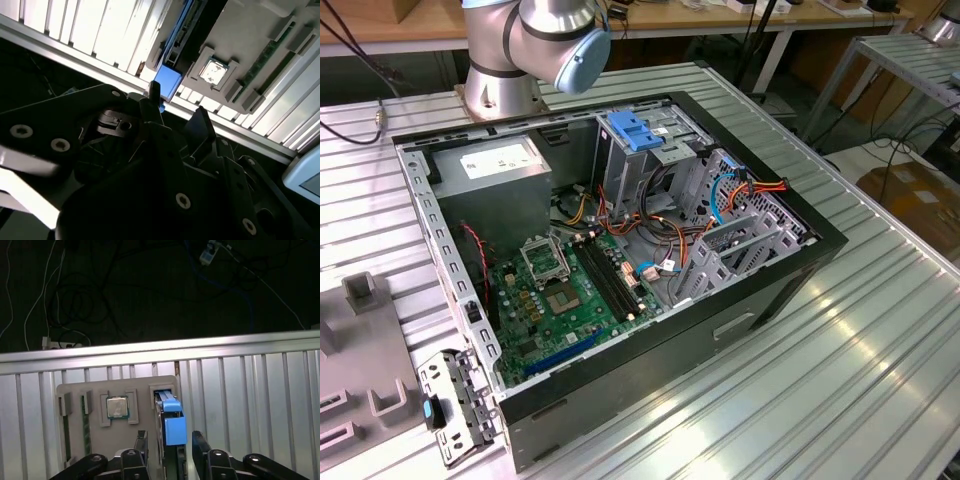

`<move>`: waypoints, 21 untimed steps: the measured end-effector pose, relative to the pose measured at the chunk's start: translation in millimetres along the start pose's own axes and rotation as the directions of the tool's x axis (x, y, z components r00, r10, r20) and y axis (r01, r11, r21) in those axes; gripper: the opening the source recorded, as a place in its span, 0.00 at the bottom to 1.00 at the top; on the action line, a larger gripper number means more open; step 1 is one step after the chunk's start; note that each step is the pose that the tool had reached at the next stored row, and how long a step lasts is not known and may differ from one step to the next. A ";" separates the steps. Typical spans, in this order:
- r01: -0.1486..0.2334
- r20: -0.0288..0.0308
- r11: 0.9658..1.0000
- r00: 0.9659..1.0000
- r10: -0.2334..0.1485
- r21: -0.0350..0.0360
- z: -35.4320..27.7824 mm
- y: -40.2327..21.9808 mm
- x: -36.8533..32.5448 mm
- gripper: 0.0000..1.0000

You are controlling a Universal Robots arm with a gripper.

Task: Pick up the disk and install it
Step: 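Pick up the disk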

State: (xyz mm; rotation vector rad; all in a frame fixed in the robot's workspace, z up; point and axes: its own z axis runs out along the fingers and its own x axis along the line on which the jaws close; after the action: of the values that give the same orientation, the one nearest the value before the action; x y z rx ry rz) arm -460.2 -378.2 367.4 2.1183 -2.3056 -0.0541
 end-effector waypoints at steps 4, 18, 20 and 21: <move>0.000 0.000 1.000 1.000 0.000 0.000 9.7 -0.8 -0.1 0.48; 0.011 0.000 1.000 1.000 -0.011 0.000 41.5 -1.4 -2.7 0.62; 0.019 -0.001 1.000 1.000 -0.019 0.000 44.8 0.0 -2.5 0.62; 0.025 -0.001 1.000 1.000 -0.025 0.000 46.7 0.6 -2.3 0.62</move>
State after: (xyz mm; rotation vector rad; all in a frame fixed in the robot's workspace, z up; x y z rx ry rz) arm -462.0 -374.9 320.8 2.1472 -2.2784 -0.0537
